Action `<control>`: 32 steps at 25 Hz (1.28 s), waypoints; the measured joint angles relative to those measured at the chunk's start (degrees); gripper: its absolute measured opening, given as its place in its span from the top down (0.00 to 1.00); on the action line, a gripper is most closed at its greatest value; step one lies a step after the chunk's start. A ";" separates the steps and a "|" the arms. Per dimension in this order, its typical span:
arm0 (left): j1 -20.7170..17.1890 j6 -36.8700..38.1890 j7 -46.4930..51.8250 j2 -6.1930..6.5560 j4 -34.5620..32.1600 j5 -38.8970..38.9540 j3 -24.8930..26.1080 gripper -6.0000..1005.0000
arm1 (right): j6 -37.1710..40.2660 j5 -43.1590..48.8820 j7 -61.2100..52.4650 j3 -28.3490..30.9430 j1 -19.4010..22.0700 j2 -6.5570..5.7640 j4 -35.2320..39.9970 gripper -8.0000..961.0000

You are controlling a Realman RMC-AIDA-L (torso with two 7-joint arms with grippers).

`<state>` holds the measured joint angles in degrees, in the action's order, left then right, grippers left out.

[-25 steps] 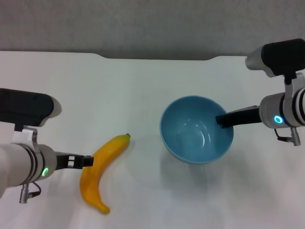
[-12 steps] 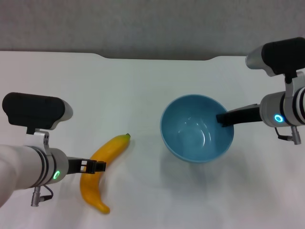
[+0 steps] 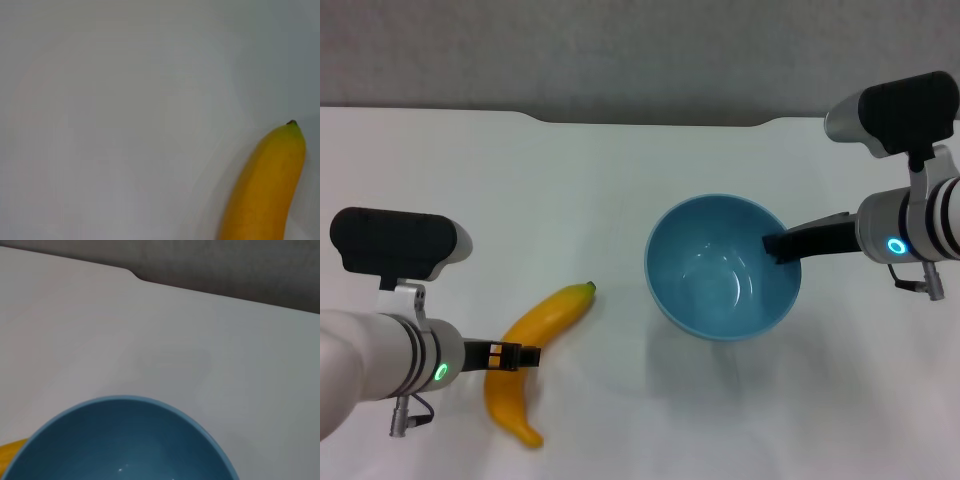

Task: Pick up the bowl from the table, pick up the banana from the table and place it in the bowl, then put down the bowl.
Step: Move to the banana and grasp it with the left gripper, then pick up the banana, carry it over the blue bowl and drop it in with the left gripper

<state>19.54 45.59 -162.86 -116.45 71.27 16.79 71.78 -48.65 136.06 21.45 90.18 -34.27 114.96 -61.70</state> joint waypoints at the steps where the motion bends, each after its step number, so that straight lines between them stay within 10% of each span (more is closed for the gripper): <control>1: 0.23 -0.12 0.00 0.01 -0.40 0.11 -0.06 0.13 | 0.00 -0.01 0.00 0.00 0.02 0.00 -0.05 0.94; 19: 2.81 -1.36 0.00 -0.10 -5.08 2.11 -0.33 0.13 | 0.05 -0.05 0.00 -0.01 0.04 0.06 -0.19 0.93; 32: 1.87 -1.78 -0.01 0.22 -1.66 1.59 0.28 0.48 | 0.46 -0.50 0.00 -0.02 2.17 0.09 -0.04 0.92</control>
<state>21.41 43.81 -162.87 -116.23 69.61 18.39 72.05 -48.19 135.56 21.44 90.16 -32.10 115.05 -61.73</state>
